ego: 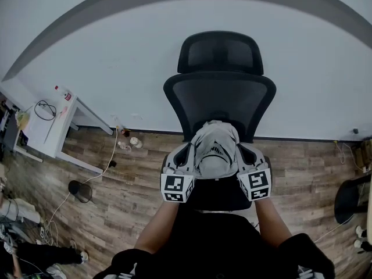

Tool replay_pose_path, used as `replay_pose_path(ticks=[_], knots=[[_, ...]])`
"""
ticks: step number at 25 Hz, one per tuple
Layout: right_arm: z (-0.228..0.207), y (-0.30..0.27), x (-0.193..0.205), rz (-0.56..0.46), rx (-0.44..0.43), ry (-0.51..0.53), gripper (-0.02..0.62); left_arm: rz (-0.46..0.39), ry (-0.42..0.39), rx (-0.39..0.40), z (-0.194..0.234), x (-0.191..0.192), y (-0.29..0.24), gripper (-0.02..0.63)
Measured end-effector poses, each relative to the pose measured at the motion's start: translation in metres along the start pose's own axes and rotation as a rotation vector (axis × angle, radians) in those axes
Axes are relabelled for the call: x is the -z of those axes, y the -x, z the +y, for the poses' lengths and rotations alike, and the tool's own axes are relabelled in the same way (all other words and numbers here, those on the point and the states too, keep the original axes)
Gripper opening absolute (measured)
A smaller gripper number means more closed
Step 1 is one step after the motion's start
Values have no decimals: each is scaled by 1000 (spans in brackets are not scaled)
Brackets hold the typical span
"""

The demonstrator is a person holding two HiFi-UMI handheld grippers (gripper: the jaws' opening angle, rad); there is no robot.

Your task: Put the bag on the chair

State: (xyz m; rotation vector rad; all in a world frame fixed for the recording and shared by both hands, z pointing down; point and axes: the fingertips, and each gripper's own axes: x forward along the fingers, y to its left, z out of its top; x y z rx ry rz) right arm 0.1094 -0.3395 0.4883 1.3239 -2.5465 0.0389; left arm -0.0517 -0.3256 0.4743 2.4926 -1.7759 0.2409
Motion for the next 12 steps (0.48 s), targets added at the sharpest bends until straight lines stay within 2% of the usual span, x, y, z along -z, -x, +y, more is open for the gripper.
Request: replay_pose_path(ticks=[12], knots=[[2,-3,0,-12,9,-3,20,22,13,3,5,8,2,23]])
